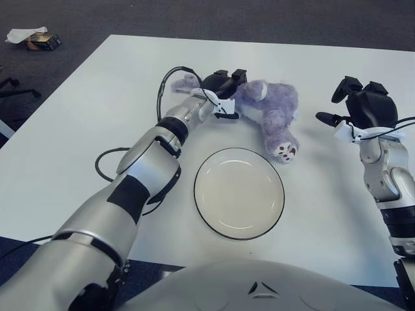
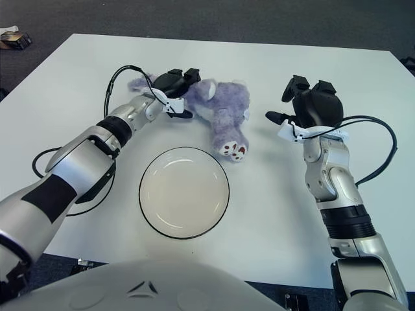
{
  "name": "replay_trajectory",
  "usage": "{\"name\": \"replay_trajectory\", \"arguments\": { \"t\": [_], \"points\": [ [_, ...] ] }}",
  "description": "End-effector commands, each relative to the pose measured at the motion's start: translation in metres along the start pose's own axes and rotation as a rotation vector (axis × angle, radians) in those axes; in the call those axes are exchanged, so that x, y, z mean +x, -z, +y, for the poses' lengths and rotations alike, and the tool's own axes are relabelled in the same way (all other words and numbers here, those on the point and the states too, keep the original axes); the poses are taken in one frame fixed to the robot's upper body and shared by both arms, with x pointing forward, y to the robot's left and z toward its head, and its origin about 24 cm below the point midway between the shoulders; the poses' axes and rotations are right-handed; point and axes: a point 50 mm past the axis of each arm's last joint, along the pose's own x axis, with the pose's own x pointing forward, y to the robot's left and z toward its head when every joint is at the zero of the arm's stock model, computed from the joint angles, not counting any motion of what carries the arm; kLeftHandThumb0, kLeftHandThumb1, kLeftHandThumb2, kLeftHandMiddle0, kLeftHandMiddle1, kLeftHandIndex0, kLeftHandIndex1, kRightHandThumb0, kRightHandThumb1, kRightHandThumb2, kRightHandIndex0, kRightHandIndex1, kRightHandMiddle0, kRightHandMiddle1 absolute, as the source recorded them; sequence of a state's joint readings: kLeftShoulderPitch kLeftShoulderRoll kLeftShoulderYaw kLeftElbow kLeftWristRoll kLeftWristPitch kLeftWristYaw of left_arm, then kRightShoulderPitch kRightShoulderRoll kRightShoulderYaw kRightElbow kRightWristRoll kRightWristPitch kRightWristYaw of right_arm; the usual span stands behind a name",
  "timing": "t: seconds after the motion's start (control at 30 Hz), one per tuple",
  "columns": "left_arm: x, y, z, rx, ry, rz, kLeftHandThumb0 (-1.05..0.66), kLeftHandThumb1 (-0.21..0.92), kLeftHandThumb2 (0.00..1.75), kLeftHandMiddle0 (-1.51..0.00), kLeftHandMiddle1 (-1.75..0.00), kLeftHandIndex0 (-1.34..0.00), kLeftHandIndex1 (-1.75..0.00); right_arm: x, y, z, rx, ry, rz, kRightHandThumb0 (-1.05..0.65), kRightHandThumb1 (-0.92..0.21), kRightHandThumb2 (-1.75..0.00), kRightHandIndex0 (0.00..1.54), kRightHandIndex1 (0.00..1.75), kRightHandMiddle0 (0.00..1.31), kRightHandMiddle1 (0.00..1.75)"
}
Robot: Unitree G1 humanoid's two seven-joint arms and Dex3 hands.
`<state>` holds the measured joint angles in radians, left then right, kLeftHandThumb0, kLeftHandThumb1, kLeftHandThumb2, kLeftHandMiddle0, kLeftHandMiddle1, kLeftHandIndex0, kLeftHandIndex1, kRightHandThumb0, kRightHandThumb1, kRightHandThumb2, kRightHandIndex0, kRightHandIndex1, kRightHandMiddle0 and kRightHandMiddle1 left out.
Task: Put the doll into the plate.
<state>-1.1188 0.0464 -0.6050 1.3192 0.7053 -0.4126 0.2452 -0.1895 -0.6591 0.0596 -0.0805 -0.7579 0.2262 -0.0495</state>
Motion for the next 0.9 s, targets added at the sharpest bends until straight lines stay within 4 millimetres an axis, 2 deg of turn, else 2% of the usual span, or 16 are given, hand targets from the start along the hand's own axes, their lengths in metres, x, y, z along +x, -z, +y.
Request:
{"name": "replay_trajectory", "arguments": {
  "t": [0.0,0.13,0.4,0.57,0.87],
  "points": [
    [-0.012,0.01,-0.029,0.0,0.12,0.047,0.09,0.15,1.34,-0.89,-1.75,-0.7,-1.75,-0.002,0.003,-0.004,0.004,0.004,0.015,-0.35,-0.92,-0.51,0.22,1.59,0.2,1.75],
    [-0.014,0.013,-0.03,0.01,0.127,0.052,0.13,0.18,1.38,-0.95,-1.75,-0.76,-1.75,-0.003,0.005,-0.003,-0.002,-0.006,0.015,-0.35,-0.92,-0.51,0.22,1.58,0.2,1.75],
    [-0.019,0.022,-0.031,0.017,0.137,0.068,0.11,0.21,1.39,-1.05,-1.75,-0.88,-1.75,-0.003,0.008,-0.001,0.012,-0.022,0.019,-0.35,-0.92,-0.51,0.23,1.58,0.2,1.75],
    [-0.022,0.028,-0.031,0.028,0.153,0.086,0.1,0.19,1.43,-1.1,-1.75,-0.96,-1.75,-0.004,0.01,0.001,0.018,-0.029,0.021,-0.35,-0.92,-0.51,0.24,1.59,0.2,1.75],
    [-0.028,0.044,-0.024,0.095,0.181,0.123,0.12,0.15,1.5,-1.16,-1.75,-1.02,-1.75,-0.005,0.011,0.004,0.034,-0.042,0.024,-0.35,-0.92,-0.51,0.24,1.6,0.2,1.75]
  ]
}}
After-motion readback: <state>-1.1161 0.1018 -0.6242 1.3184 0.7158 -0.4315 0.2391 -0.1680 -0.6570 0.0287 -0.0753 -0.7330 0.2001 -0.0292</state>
